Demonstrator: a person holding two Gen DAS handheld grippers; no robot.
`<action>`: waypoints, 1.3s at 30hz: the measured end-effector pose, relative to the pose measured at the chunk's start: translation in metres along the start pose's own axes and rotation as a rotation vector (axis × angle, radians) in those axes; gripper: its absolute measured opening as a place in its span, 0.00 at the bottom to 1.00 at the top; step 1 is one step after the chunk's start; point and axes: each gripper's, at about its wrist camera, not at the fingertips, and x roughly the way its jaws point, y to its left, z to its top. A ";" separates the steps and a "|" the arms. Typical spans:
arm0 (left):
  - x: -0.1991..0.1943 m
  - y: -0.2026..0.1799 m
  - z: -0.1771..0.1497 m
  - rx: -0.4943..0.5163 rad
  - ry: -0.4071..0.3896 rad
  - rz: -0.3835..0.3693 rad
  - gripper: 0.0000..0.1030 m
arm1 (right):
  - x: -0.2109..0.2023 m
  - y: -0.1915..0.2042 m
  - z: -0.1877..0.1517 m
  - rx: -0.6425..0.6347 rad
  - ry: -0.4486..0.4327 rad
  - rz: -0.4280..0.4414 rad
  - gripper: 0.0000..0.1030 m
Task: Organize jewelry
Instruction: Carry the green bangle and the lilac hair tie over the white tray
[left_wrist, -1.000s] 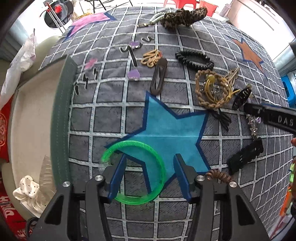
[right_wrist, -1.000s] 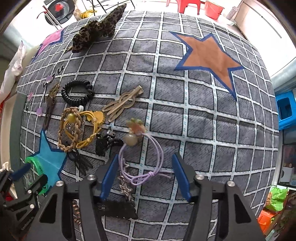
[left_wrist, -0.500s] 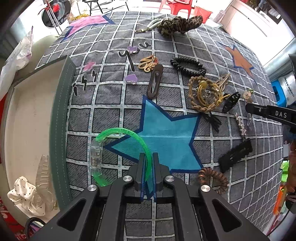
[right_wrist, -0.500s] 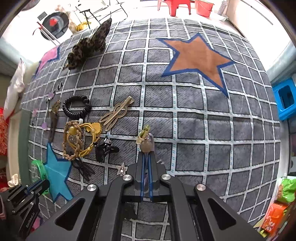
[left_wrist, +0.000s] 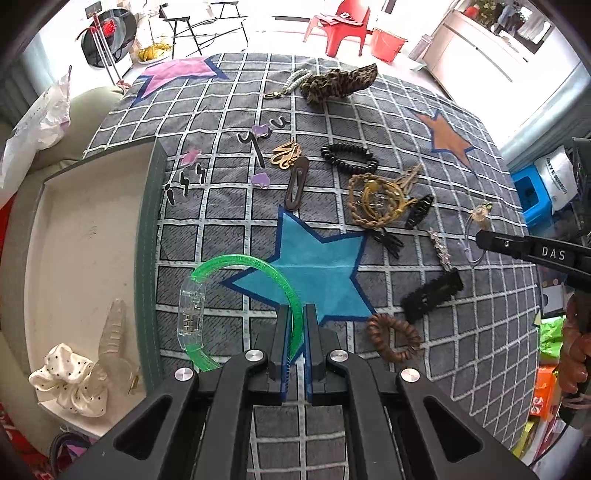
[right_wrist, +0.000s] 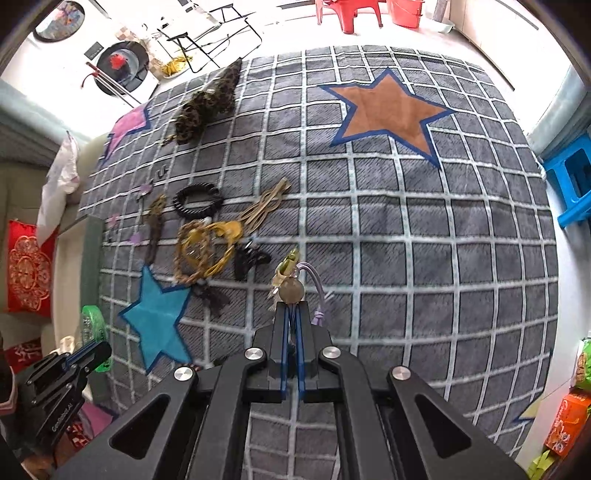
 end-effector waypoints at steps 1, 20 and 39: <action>-0.003 0.000 -0.002 0.003 -0.001 0.000 0.07 | -0.001 0.003 -0.003 0.001 0.003 0.005 0.04; -0.060 0.043 -0.040 -0.038 -0.047 -0.006 0.07 | -0.032 0.091 -0.037 -0.118 0.027 0.061 0.04; -0.105 0.174 -0.051 -0.206 -0.156 0.108 0.07 | -0.008 0.264 -0.035 -0.390 0.057 0.171 0.04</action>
